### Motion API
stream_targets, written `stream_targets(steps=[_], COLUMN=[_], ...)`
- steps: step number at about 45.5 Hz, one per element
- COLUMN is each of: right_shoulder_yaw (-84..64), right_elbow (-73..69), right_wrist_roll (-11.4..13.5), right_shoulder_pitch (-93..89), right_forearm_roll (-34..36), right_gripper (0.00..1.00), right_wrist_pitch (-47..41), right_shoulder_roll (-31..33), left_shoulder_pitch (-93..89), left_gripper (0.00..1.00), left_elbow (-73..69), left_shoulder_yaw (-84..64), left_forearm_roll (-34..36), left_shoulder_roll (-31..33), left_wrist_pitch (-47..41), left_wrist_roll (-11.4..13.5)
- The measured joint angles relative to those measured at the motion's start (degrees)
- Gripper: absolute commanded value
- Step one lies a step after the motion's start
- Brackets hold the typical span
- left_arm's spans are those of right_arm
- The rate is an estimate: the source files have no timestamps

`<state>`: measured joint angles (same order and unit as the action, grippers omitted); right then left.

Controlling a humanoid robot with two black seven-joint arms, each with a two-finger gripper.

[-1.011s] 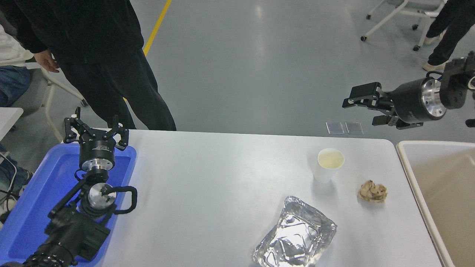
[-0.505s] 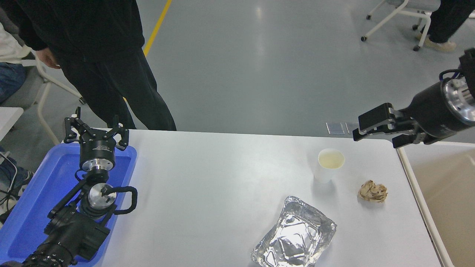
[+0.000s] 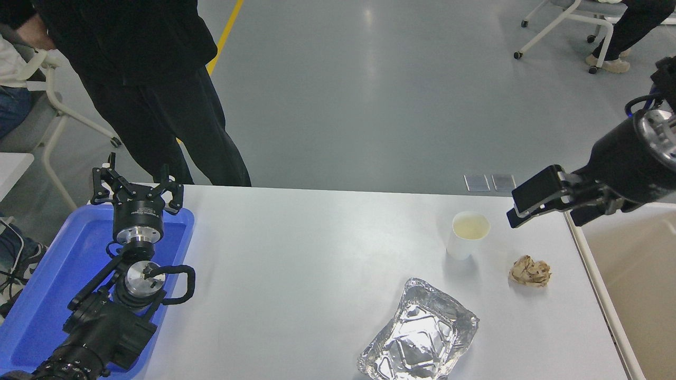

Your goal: Pick up paper cup place in dustbin

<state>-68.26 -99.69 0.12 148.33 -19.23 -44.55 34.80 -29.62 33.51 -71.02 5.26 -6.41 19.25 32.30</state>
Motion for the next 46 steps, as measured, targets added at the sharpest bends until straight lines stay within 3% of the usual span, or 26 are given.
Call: stream_targets(steps=[14, 46], right_shoulder_yaw=[0.53, 14.58], right_elbow=[0.58, 22.56], right_wrist_roll=[0.12, 0.16], right_shoulder_pitch=[-0.40, -31.82], right_forearm_roll=[-3.60, -15.61], right_gripper=[1.00, 1.00], right_wrist_pitch=[1.44, 23.45], right_shoulder_roll=[-0.96, -3.10], left_shoulder_pitch=[0.00, 0.00], left_gripper=[0.99, 0.99], left_elbow=[-0.01, 0.00], left_shoulder_yaw=[0.00, 0.00], left_forearm_roll=[0.00, -0.02], left_shoulder_roll=[0.00, 0.00], left_wrist_pitch=[0.00, 0.00], left_wrist_roll=[-0.02, -0.02])
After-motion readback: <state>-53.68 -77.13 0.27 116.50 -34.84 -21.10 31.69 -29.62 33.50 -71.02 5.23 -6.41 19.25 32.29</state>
